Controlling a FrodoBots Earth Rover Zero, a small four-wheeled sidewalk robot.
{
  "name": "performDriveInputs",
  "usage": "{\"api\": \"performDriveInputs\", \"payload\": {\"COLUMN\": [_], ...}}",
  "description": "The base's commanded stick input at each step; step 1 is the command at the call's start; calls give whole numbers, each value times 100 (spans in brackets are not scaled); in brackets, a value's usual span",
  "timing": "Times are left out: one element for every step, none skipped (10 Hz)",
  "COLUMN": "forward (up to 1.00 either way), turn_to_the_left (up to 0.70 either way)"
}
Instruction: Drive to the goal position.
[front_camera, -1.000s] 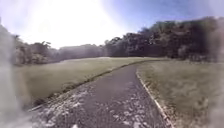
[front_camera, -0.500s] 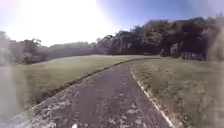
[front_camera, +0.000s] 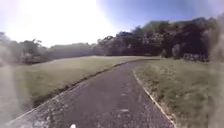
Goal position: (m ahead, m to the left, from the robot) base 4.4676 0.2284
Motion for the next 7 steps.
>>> {"api": "performDriveInputs", "payload": {"forward": [100, 100, 100, 100, 100, 100, 100], "turn_to_the_left": [1, 1, 1, 1, 1, 1, 1]}}
